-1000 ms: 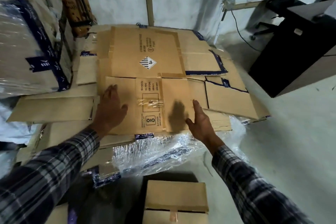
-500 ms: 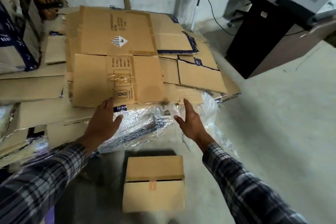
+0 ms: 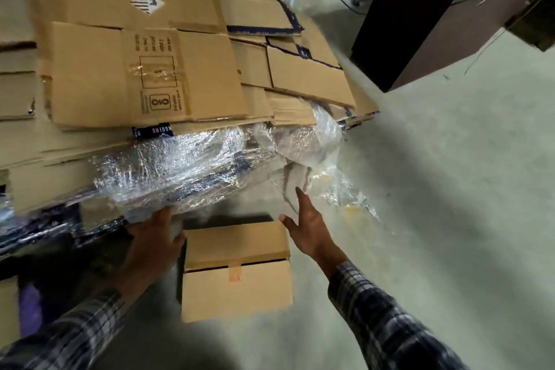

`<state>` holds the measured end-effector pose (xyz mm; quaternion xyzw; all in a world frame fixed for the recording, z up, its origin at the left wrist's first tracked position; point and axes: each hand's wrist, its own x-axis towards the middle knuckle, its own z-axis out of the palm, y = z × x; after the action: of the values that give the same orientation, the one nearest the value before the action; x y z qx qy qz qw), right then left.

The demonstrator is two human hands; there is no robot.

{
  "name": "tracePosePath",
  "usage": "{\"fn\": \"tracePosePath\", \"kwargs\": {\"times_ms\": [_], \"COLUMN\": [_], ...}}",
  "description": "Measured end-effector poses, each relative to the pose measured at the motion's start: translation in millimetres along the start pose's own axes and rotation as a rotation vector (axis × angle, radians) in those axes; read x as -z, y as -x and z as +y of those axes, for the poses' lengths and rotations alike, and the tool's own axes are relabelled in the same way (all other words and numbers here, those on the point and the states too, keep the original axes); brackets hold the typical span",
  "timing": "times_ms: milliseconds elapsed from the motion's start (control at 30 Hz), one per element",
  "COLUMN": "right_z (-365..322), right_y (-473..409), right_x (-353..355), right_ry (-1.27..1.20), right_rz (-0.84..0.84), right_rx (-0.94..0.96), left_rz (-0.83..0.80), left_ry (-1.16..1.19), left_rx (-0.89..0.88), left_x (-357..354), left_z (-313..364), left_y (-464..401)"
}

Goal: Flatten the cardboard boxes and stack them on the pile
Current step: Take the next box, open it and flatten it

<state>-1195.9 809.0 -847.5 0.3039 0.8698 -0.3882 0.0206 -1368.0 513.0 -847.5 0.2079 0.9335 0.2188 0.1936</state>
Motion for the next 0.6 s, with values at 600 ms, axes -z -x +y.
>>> {"fn": "tracePosePath", "kwargs": {"times_ms": [600], "right_z": [267.4], "right_y": [1.7], "right_x": [-225.6], "right_ry": [0.117], "right_rz": [-0.108], "right_rx": [-0.303], "left_rz": [-0.091], "left_ry": [-0.039], "left_rx": [0.272], "left_x": [-305.7], "left_z": [-159.6], "left_y": [-21.5]}}
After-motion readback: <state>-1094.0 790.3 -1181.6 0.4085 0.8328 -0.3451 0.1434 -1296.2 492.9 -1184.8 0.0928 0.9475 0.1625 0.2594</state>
